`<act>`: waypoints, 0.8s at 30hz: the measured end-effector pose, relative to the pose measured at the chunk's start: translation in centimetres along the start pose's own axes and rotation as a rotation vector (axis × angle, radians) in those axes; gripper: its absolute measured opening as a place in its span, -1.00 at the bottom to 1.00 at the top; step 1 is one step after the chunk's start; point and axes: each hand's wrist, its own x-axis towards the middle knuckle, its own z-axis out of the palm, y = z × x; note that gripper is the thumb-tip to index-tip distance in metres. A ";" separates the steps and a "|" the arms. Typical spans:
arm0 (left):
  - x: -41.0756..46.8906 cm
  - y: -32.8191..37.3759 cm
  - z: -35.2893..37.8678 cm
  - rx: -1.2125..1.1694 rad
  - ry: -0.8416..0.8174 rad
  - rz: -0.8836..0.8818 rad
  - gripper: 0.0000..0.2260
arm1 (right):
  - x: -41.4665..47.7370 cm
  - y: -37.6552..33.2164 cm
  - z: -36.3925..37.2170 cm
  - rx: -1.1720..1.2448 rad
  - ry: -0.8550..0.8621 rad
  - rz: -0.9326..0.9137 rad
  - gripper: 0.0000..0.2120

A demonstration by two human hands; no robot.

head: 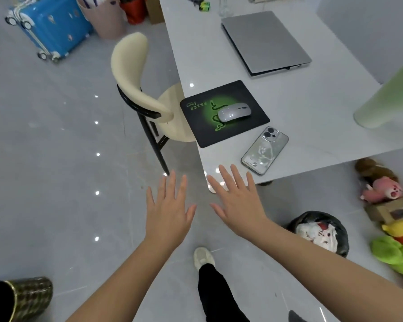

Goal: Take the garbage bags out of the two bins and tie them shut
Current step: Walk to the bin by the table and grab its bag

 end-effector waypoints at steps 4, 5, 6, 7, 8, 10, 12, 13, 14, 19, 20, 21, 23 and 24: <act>-2.4 5.3 2.8 -0.034 -0.012 0.046 -0.39 | -5.5 2.8 1.5 -0.021 -0.014 0.027 -0.33; -3.1 6.6 3.4 -0.036 -0.017 0.050 -0.39 | -6.8 3.6 1.9 -0.022 -0.025 0.034 -0.34; -3.6 7.7 4.0 -0.038 -0.021 0.056 -0.40 | -7.9 4.3 2.3 -0.020 -0.035 0.041 -0.34; -4.1 8.8 4.5 -0.040 -0.024 0.060 -0.40 | -8.8 5.1 2.6 -0.017 -0.047 0.045 -0.35; -4.5 9.9 4.9 -0.039 -0.028 0.065 -0.41 | -9.7 5.8 3.0 -0.012 -0.059 0.050 -0.36; -4.9 12.1 6.1 -0.032 -0.037 0.070 -0.42 | -11.0 7.6 3.9 -0.012 -0.079 0.056 -0.36; -5.0 14.4 7.3 -0.013 -0.052 0.069 -0.43 | -12.1 9.7 5.0 -0.016 -0.094 0.060 -0.36; -5.0 15.5 8.0 -0.006 -0.063 0.059 -0.44 | -12.7 10.8 5.6 -0.014 -0.101 0.063 -0.36; -4.9 16.8 8.7 -0.004 -0.074 0.047 -0.44 | -13.2 12.0 6.3 -0.005 -0.112 0.071 -0.35; -5.1 24.8 15.4 -0.037 -0.145 0.034 -0.46 | -17.6 19.2 12.4 0.030 -0.170 0.114 -0.35; -4.8 26.5 17.6 -0.046 -0.163 0.047 -0.45 | -18.4 20.8 14.5 0.030 -0.187 0.113 -0.35; -4.4 28.2 19.9 -0.061 -0.186 0.053 -0.45 | -19.1 22.4 16.7 0.029 -0.205 0.116 -0.36; -2.9 31.3 25.3 -0.067 -0.258 0.057 -0.43 | -20.2 25.5 22.0 0.023 -0.251 0.134 -0.38; -2.0 32.7 28.3 -0.046 -0.296 0.073 -0.44 | -20.6 27.0 24.9 0.015 -0.276 0.150 -0.40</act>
